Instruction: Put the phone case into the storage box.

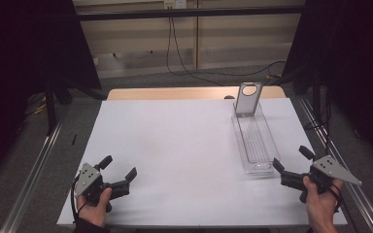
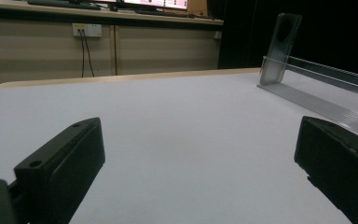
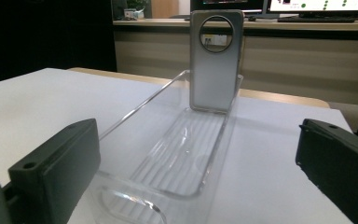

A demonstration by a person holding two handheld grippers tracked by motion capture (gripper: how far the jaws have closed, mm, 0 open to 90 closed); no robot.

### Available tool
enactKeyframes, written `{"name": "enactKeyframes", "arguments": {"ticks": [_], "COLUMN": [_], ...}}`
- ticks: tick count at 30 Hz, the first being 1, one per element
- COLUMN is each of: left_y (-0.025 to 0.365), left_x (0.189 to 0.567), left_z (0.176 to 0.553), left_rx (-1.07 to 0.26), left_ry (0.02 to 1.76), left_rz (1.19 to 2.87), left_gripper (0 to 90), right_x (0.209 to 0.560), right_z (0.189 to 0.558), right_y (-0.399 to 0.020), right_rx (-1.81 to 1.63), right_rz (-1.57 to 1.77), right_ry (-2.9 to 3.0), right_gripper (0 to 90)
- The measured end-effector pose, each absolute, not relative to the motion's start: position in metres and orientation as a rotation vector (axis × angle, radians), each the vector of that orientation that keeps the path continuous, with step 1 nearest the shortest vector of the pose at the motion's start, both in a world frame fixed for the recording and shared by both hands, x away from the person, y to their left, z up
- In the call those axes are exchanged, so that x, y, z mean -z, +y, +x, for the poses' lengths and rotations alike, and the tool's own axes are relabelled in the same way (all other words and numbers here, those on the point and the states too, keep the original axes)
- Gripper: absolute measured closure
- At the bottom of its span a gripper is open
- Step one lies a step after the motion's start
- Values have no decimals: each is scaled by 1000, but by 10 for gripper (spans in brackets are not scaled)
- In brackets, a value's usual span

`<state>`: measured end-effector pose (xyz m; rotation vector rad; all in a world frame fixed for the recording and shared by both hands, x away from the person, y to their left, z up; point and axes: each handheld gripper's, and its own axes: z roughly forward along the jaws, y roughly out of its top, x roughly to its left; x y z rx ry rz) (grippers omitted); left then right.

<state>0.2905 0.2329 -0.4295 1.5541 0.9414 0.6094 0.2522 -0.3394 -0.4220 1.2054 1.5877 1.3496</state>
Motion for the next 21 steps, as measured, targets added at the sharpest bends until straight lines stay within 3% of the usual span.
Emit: {"name": "enactKeyframes", "arguments": {"ticks": [21], "left_y": [239], "left_x": [429], "left_z": [276], "left_rx": [-653], "left_ry": [952], "left_rz": [1579], "left_gripper": [16], "right_x": [436], "right_z": [212], "right_y": [-341], "right_rx": [-1257], "right_rz": [1229], "right_ry": [1547], "right_gripper": [0]}}
